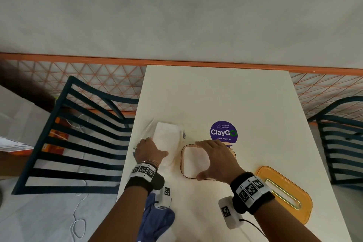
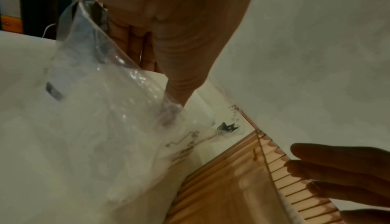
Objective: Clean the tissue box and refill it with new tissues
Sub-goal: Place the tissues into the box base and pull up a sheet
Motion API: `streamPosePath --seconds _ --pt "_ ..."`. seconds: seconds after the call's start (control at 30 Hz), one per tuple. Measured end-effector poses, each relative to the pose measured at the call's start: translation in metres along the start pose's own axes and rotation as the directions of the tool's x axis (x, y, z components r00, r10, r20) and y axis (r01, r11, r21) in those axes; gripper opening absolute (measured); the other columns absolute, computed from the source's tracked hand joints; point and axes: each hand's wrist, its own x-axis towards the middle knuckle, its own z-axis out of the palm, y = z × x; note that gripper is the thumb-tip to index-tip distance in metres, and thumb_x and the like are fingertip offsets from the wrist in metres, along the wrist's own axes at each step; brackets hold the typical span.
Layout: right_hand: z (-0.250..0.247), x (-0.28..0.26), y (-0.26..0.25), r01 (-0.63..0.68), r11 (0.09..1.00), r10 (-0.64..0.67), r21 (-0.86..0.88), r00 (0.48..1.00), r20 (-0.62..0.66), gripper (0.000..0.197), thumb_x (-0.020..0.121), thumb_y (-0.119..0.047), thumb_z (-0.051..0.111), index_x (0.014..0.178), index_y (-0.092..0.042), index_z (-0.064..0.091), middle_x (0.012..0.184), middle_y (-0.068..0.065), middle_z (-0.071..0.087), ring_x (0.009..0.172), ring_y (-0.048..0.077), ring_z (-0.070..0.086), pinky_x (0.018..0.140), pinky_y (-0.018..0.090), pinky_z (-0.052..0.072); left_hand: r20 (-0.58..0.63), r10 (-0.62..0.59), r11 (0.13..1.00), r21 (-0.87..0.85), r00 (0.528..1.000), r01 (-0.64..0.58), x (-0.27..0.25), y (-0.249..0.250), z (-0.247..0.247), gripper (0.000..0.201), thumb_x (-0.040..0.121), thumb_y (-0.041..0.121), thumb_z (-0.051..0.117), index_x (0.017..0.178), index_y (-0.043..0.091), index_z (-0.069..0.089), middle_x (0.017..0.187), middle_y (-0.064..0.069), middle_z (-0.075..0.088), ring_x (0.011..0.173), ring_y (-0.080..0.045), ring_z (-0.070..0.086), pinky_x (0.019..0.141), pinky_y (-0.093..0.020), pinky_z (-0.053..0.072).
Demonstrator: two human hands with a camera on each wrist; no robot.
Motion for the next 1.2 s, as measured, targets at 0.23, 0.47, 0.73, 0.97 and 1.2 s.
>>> streamPosePath --seconds 0.23,0.47,0.73,0.97,1.2 --pt "0.000 0.001 -0.001 0.003 1.000 -0.002 0.027 1.000 -0.009 0.115 0.051 -0.063 0.087 0.149 -0.031 0.037 0.144 -0.013 0.048 0.131 0.012 0.041 0.111 0.029 0.036 0.044 -0.034 0.990 -0.139 0.998 0.040 0.006 -0.003 -0.006 0.062 0.066 0.047 0.087 0.116 0.018 0.067 0.108 -0.003 0.072 0.103 -0.027 0.066 0.093 -0.044 0.051" --pt "-0.012 0.011 -0.015 0.107 0.986 -0.095 0.129 0.990 -0.100 0.101 0.056 -0.057 0.086 0.144 -0.031 0.045 0.140 -0.012 0.052 0.127 0.012 0.044 0.110 0.027 0.036 0.071 0.050 0.925 -0.379 0.996 -0.020 -0.005 -0.011 -0.016 0.037 0.075 0.041 0.080 0.106 0.022 0.071 0.093 0.007 0.068 0.099 -0.022 0.066 0.096 -0.041 0.053" --pt "-0.031 0.059 -0.046 -0.052 0.909 0.077 0.414 0.996 -0.044 0.107 0.061 -0.042 0.092 0.151 -0.030 0.034 0.145 -0.010 0.048 0.131 0.012 0.044 0.109 0.031 0.039 -0.079 0.230 0.763 -0.605 0.970 -0.230 -0.046 -0.027 -0.066 0.023 0.073 0.031 0.086 0.089 0.029 0.070 0.085 0.011 0.075 0.078 -0.006 0.071 0.067 -0.024 0.058" --pt "-0.043 0.078 -0.067 -0.151 0.558 -0.069 0.816 0.972 0.227 0.051 0.068 -0.014 0.092 0.114 -0.026 0.073 0.106 -0.002 0.077 0.099 0.017 0.073 0.079 0.030 0.060 -0.059 0.321 0.633 -0.729 0.945 -0.261 -0.055 -0.044 -0.110 0.022 0.069 0.022 0.092 0.084 0.028 0.078 0.083 0.006 0.077 0.078 -0.015 0.074 0.070 -0.032 0.061" --pt "-0.014 0.106 -0.066 -0.081 0.666 0.007 0.741 0.995 0.103 0.035 0.068 -0.007 0.086 0.098 -0.024 0.080 0.098 -0.010 0.078 0.092 0.007 0.071 0.079 0.022 0.055 -0.059 0.226 0.586 -0.789 0.972 -0.184 -0.034 -0.039 -0.094 0.020 0.066 0.015 0.092 0.078 0.027 0.081 0.077 0.003 0.077 0.073 -0.016 0.073 0.063 -0.034 0.062"
